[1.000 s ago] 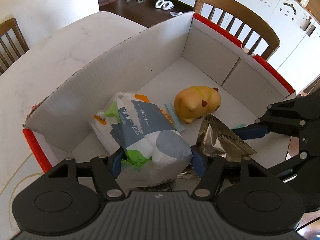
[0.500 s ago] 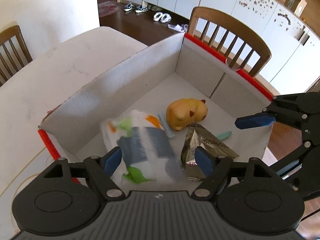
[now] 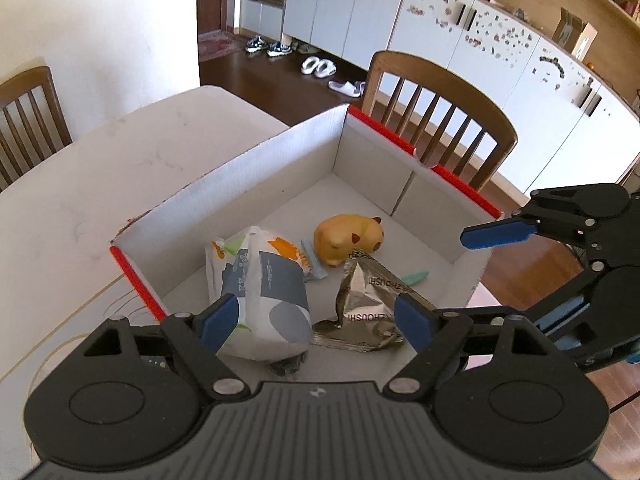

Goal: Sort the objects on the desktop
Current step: 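Withdraw both tools from the shoebox back toward the table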

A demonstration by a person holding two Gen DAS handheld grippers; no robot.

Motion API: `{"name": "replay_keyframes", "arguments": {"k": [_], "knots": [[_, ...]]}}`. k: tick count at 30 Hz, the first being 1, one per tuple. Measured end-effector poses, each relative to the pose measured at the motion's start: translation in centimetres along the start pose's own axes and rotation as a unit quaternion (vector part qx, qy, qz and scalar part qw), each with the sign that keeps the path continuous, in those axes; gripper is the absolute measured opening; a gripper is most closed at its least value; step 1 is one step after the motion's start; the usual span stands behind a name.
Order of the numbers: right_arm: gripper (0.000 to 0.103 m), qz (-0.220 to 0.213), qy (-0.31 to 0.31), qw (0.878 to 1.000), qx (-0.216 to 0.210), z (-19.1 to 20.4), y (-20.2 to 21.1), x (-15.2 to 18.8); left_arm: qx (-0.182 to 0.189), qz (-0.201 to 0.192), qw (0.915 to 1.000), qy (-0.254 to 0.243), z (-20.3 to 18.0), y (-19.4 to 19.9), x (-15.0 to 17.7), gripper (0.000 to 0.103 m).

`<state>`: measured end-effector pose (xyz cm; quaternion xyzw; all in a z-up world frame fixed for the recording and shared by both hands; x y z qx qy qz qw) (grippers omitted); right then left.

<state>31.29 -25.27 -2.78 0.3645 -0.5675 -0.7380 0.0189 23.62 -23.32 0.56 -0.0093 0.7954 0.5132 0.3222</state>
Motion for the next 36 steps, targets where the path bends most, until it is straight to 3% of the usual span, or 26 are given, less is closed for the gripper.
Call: {"name": "replay_keyframes", "arguments": {"k": [23, 36], "knots": [[0.076, -0.033, -0.010, 0.999, -0.007, 5.5, 3.2, 0.5, -0.017, -0.080, 0.9962, 0.029, 1.8, 9.1, 6.0, 0.085], [0.076, -0.040, -0.026, 0.999, -0.003, 9.3, 3.6, 0.8, -0.009, -0.095, 0.9950, 0.029, 3.7, 11.5, 9.4, 0.085]]}}
Point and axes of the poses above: each gripper's, at about its wrist camera, not at the fingertips, and y roughly against the way its jaws point, z to its left, x to its underside, the point moved 5 cm from there along -y, roughly the way its jaws point, and after that the axes turned 4 degrees about z, right-handed, at the moved point
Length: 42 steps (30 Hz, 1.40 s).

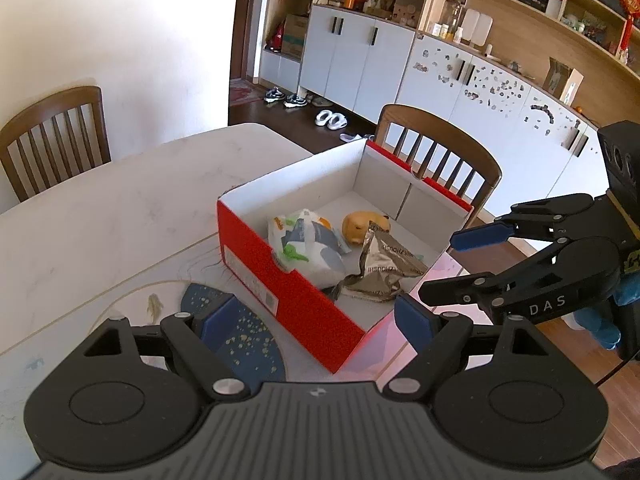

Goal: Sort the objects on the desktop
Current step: 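Withdraw both tools from the shoebox back toward the table, then move both tools down toward the black packet and white sausage pouch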

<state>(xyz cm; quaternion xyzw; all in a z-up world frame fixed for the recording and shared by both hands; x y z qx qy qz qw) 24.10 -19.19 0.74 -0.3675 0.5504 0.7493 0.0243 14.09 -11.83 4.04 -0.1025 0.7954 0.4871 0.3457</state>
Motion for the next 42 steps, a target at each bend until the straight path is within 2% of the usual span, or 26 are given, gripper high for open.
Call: {"name": "replay_keyframes", "arguments": {"k": [24, 42], "knots": [[0.076, -0.019, 0.002, 1.000, -0.002, 9.3, -1.7, 0.7, 0.000, -0.017, 0.9999, 0.003, 6.0, 5.1, 6.5, 0.085], [0.076, -0.005, 0.004, 1.000, -0.011, 14.4, -4.9, 1.4, -0.005, -0.006, 1.0000, -0.001, 9.8, 5.7, 11.5, 0.085]]}}
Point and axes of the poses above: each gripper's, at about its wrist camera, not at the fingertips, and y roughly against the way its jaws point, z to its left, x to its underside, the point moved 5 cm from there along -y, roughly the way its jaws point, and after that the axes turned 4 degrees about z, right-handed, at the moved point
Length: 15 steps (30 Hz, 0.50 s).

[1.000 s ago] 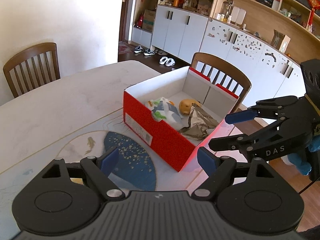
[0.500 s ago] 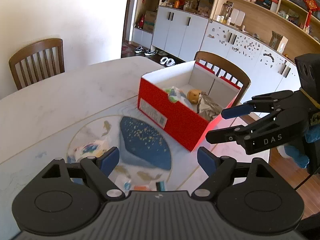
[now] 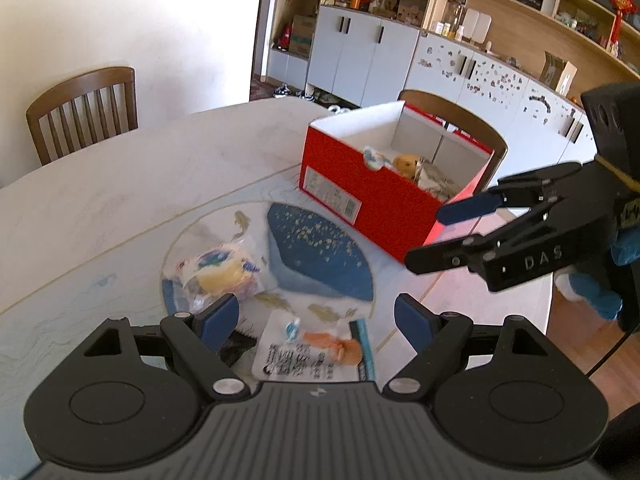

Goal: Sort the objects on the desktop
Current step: 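Move both tools down toward the black packet and white sausage pouch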

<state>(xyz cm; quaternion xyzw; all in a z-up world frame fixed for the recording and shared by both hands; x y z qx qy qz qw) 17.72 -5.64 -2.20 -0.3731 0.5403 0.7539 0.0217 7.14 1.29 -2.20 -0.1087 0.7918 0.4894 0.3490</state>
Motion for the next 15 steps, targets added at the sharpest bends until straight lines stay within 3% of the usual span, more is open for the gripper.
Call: {"name": "replay_keyframes", "arguments": {"k": [9, 15], "knots": [[0.080, 0.016, 0.004, 1.000, 0.005, 1.2, -2.0, 0.7, 0.003, 0.017, 0.9998, 0.009, 1.7, -1.2, 2.8, 0.098], [0.085, 0.029, 0.010, 1.000, -0.001, 2.0, -3.3, 1.3, -0.006, 0.023, 0.9997, 0.004, 2.7, -2.2, 4.0, 0.100]]}}
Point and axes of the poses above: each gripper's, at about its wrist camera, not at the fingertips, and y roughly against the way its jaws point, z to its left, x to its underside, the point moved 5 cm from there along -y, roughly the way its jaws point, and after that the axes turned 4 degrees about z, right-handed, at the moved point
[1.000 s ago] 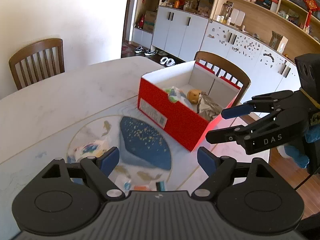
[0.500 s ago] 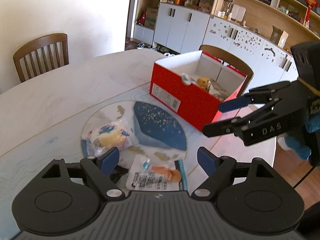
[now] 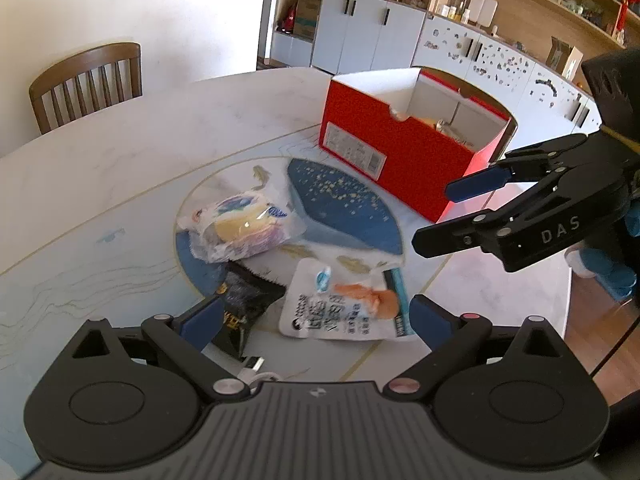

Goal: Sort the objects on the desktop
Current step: 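Move both tools down toward the black packet and white sausage pouch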

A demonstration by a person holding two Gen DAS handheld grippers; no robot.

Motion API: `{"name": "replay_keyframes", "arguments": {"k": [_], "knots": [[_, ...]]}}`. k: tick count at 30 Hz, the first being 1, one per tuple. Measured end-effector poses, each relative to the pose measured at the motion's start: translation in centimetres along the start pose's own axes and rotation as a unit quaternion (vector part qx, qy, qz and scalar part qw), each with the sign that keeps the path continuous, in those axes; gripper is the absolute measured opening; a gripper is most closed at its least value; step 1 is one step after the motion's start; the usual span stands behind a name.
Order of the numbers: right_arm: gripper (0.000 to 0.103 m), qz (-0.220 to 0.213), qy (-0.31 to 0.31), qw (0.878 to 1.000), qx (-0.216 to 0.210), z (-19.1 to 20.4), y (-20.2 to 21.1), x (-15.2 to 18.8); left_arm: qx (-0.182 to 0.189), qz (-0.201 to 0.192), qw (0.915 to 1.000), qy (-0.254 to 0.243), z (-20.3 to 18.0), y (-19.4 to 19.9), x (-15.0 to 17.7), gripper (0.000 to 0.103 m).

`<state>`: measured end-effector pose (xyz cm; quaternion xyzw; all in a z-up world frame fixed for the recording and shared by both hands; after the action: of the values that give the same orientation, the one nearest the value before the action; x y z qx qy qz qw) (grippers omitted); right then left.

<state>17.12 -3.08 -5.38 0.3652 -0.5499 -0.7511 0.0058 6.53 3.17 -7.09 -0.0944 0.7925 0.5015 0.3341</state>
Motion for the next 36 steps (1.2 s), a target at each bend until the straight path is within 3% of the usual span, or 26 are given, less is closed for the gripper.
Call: {"name": "replay_keyframes", "arguments": {"k": [21, 36], "knots": [[0.085, 0.039, 0.073, 0.996, -0.013, 3.2, -4.3, 1.1, 0.001, 0.018, 0.9996, -0.020, 5.3, -3.6, 1.0, 0.100], [0.085, 0.076, 0.181, 0.980, -0.024, 4.6, -7.8, 2.0, 0.013, 0.027, 0.9992, -0.026, 6.2, -5.6, 0.9, 0.100]]}}
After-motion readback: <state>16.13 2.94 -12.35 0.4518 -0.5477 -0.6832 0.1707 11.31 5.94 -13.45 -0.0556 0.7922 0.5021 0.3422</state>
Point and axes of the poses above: each gripper's, at about its wrist camera, not at the fingertips, and y roughly against the way its jaws point, z to its left, x to its underside, the point moved 5 cm from there along -y, roughly the way its jaws point, and after that the axes turned 4 degrees about z, right-handed, at the moved point
